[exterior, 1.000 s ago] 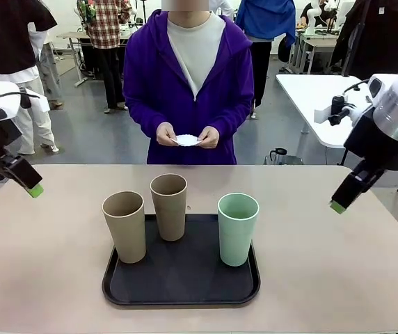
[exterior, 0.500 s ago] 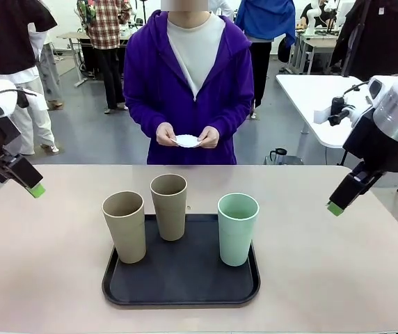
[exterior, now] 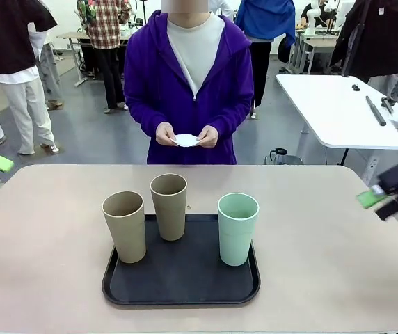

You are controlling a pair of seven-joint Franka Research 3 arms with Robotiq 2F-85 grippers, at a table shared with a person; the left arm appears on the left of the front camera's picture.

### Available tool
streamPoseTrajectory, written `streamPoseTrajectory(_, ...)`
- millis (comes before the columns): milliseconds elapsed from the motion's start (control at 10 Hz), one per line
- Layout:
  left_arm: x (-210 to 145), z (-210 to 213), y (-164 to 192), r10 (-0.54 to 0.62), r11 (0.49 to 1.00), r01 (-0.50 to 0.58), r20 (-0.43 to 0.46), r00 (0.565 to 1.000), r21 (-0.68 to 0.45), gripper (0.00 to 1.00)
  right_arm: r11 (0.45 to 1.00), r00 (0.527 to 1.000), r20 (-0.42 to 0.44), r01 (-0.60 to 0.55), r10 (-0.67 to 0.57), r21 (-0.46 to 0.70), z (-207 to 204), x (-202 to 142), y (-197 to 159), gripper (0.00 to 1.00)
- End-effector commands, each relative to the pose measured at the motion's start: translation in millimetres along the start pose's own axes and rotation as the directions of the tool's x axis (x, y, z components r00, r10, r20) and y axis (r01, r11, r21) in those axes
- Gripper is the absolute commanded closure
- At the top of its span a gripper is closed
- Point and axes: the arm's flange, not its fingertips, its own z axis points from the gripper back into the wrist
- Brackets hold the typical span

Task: Place coasters on the table and set cups on them.
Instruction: Pick up one Reusable plastic cup and place it on a coaster set by the human.

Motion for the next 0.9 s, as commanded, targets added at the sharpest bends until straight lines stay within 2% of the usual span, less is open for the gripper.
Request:
streamPoseTrajectory(0,5,23,58,0.348,0.841,-0.286,0.053,0.936,-0.459,0.0,0.828,0.898,0.107,0.34,-0.426,0.445,-22,-31,-57,0.0)
streamPoseTrajectory(200,-11,48,88,0.427,0.818,-0.326,0.12,0.896,-0.474,0.0,0.769,0.858,0.145,0.351,-0.492,0.534,-5,-45,-78,0.0)
streamPoseTrajectory(500,-20,64,108,0.498,0.799,-0.376,0.165,0.851,-0.47,0.0,0.737,0.823,0.228,0.298,-0.52,0.607,32,-59,-86,0.0)
streamPoseTrajectory(800,-24,62,120,0.546,0.779,-0.428,0.16,0.823,-0.458,0.0,0.741,0.831,0.217,0.3,-0.512,0.601,47,-63,-82,0.0)
